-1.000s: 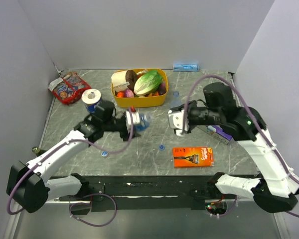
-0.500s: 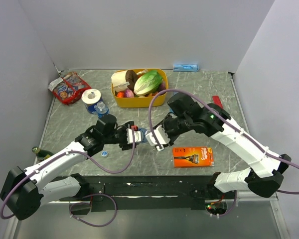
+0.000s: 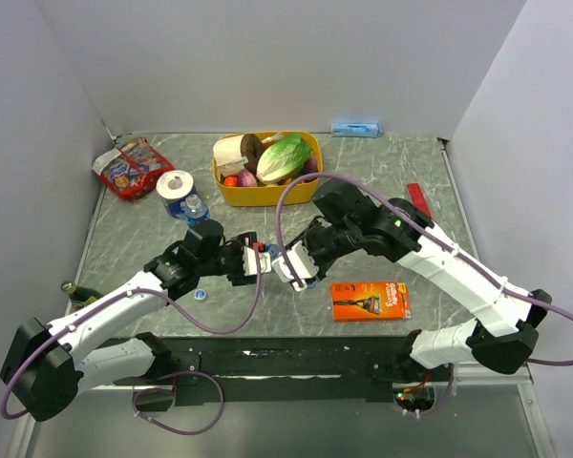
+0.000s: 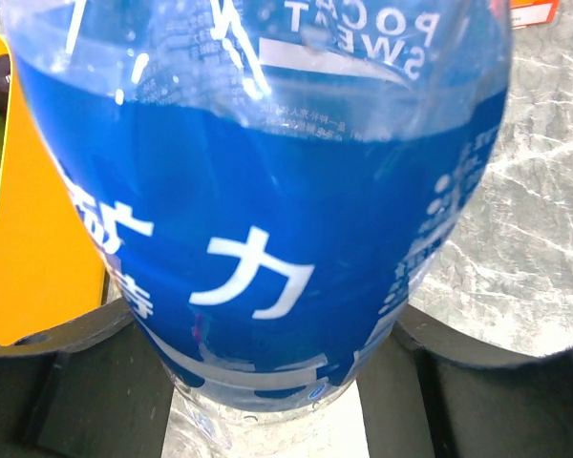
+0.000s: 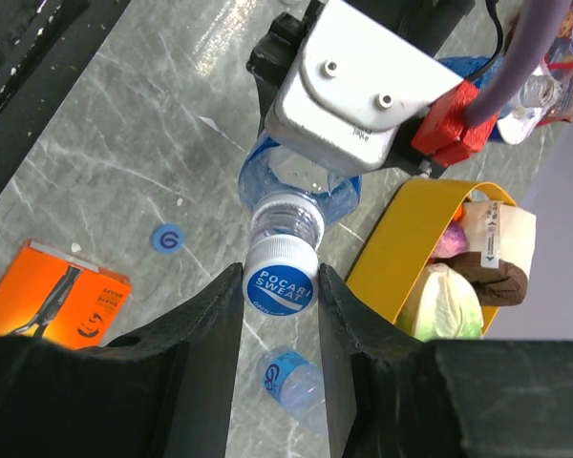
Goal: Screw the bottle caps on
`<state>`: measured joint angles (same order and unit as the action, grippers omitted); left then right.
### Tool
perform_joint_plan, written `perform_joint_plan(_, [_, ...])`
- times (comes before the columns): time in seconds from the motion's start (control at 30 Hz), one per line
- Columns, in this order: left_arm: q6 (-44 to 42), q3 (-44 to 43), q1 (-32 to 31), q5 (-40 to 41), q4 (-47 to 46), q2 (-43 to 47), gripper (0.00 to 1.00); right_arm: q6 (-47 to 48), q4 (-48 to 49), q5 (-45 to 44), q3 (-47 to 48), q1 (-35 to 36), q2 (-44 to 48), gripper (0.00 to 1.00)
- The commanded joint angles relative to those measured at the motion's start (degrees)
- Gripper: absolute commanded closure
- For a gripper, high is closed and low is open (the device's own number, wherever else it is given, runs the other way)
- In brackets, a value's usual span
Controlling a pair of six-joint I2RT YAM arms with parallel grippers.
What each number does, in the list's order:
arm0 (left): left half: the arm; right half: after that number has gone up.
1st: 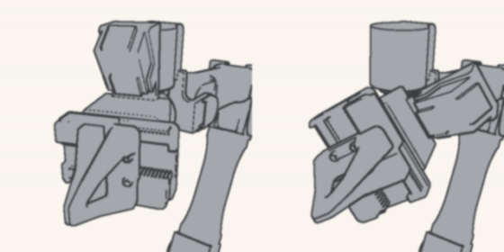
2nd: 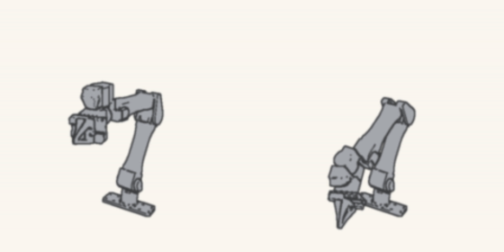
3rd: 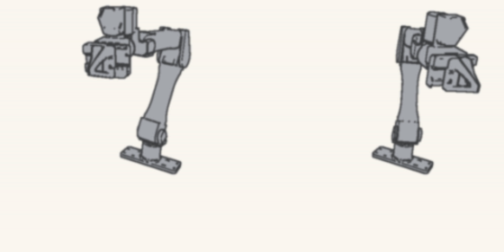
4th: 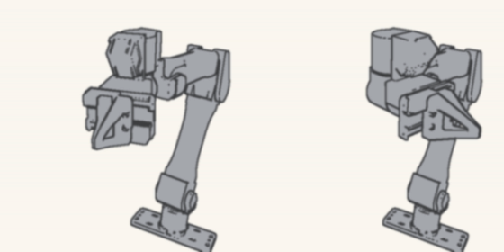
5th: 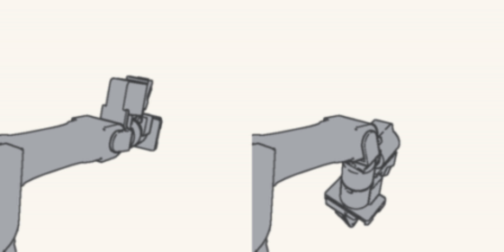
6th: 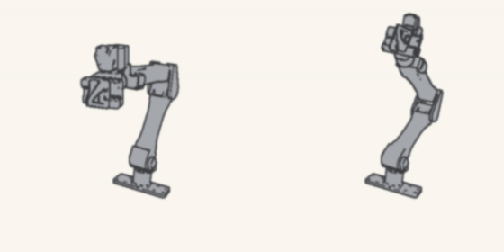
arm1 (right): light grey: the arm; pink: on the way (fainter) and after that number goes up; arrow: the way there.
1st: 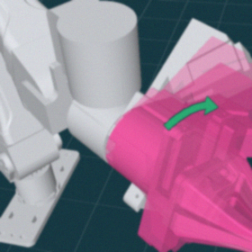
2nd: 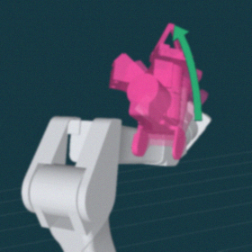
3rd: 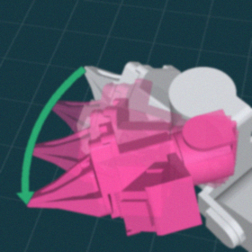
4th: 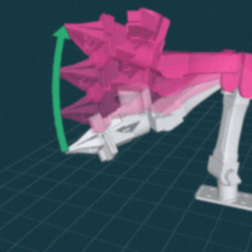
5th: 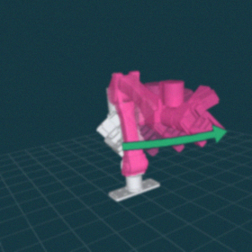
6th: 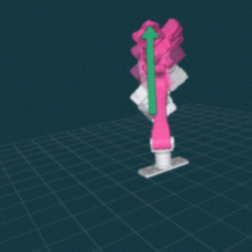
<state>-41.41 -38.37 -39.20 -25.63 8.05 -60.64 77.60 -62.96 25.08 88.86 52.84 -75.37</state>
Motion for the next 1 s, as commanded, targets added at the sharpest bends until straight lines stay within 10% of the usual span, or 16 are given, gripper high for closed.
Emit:
perform_joint_plan(0.0, [-1.2,-2.2,-0.4,-2.0,-5.8,-0.3,0.99,-1.0,2.7,-0.1,-1.1,0.9,0.5,0.74])
perform_joint_plan(0.97, [13.0,-0.2,1.1,2.6,-16.7,3.7,0.99,-33.0,5.3,3.9,5.7,-3.4,-7.1,0.73])
